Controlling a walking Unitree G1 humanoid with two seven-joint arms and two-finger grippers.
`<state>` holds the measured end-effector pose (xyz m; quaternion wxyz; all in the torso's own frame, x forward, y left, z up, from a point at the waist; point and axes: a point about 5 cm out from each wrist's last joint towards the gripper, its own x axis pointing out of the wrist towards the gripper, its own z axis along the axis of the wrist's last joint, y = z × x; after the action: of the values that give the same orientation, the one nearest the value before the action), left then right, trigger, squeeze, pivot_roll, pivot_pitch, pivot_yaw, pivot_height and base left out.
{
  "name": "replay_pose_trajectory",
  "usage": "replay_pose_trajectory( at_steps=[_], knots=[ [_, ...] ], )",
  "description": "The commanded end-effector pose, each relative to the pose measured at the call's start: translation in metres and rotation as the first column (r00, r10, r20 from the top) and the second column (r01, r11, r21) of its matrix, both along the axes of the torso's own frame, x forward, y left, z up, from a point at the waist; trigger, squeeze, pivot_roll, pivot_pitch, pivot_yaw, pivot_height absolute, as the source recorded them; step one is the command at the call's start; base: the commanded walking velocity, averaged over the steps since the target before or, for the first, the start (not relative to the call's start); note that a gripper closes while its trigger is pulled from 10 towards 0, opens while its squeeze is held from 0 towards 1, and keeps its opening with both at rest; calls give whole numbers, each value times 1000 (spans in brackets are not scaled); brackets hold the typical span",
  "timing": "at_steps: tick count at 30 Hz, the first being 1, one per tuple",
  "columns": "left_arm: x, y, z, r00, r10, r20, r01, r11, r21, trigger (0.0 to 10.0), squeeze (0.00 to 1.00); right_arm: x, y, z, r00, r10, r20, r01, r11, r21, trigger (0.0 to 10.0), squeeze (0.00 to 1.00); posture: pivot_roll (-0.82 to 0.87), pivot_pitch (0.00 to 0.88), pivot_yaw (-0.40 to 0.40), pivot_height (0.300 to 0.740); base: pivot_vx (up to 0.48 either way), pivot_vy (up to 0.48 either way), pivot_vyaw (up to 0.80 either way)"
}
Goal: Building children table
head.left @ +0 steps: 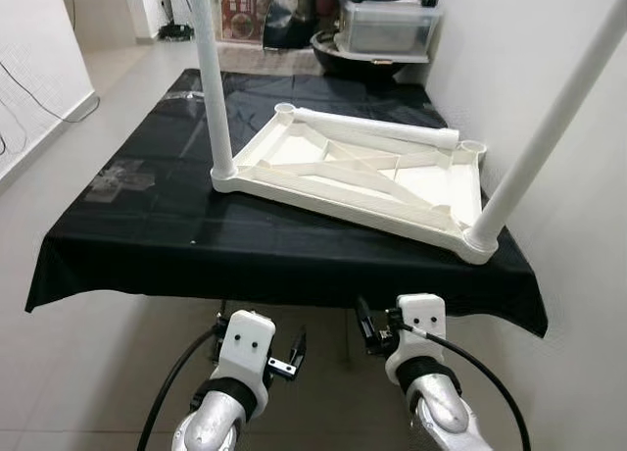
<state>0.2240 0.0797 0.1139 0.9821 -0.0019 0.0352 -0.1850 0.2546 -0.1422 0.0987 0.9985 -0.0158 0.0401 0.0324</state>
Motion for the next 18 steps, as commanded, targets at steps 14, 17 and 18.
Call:
replay_pose_trajectory(
  at_steps=[14, 17, 18],
  knots=[
    [-1, 1, -2, 1000, -16, -2, 16, 1000, 7, 10000, 0, 1, 4, 3, 1000, 12, -7, -12, 1000, 26, 10000, 0, 81, 121, -53, 740, 73, 448, 0],
    [-1, 1, -1, 1000, -18, -2, 18, 1000, 9, 10000, 0, 2, 4, 3, 1000, 13, -8, -13, 1000, 25, 10000, 0, 80, 121, -53, 740, 391, 275, 0],
    [-1, 0, -1, 1000, -21, -1, 21, 1000, 9, 10000, 0, 2, 5, 3, 1000, 14, -8, -14, 1000, 25, 10000, 0, 80, 121, -53, 740, 446, 0, 0]
  ],
)
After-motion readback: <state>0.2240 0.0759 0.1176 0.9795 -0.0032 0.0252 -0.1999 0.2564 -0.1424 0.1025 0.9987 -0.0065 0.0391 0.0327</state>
